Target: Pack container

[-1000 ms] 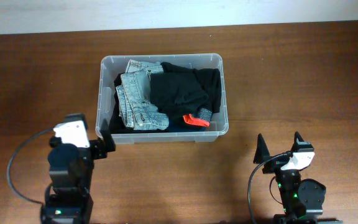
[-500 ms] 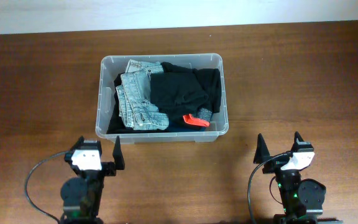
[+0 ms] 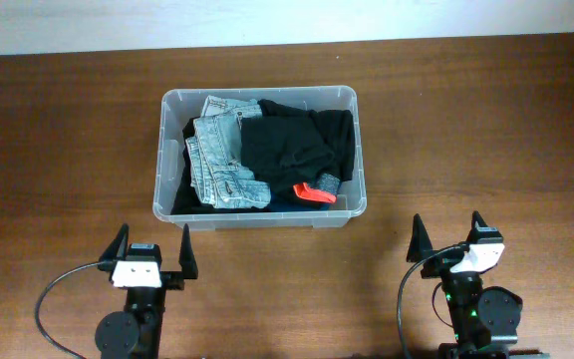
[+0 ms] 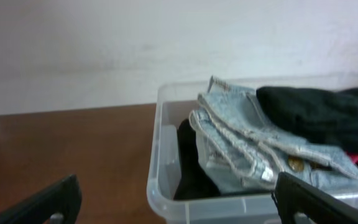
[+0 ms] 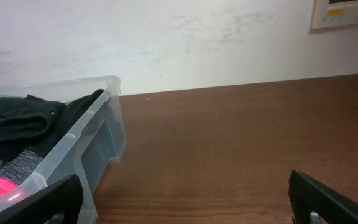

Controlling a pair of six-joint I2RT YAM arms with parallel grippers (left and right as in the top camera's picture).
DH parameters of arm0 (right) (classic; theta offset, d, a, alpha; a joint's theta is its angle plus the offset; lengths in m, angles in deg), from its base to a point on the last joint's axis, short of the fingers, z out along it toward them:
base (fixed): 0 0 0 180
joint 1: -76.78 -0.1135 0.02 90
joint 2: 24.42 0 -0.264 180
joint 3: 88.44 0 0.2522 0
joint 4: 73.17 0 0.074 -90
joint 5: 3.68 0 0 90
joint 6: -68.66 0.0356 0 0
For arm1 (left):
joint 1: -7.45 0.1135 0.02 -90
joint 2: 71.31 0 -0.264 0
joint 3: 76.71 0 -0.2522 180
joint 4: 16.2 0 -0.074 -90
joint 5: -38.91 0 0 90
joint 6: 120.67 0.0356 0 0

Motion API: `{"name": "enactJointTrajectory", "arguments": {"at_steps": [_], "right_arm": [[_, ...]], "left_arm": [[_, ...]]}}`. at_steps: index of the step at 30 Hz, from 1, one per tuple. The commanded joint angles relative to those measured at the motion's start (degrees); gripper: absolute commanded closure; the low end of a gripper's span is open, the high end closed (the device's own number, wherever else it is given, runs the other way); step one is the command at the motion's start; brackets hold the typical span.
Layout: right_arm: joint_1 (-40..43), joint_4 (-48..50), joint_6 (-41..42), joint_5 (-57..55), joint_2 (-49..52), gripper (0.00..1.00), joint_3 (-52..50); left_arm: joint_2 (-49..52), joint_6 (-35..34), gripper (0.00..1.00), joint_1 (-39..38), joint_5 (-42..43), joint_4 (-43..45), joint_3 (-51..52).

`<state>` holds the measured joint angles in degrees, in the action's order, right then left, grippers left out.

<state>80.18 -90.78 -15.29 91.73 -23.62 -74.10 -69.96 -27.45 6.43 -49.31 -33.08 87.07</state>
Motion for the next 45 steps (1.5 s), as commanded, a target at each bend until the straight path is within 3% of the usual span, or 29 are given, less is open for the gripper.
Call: {"name": "enactJointTrajectory", "arguments": {"at_steps": [1, 45], "right_arm": [[0.5, -0.2, 0.2, -0.3, -0.6, 0.02, -0.3], [0.5, -0.2, 0.2, -0.3, -0.6, 0.02, -0.3]], "left_arm": [[-1.1, 3.1, 0.01, 0.0, 0.8, -1.1, 0.7], [-1.0, 4.2, 0.01, 1.3, 0.4, -1.4, 2.0]]}}
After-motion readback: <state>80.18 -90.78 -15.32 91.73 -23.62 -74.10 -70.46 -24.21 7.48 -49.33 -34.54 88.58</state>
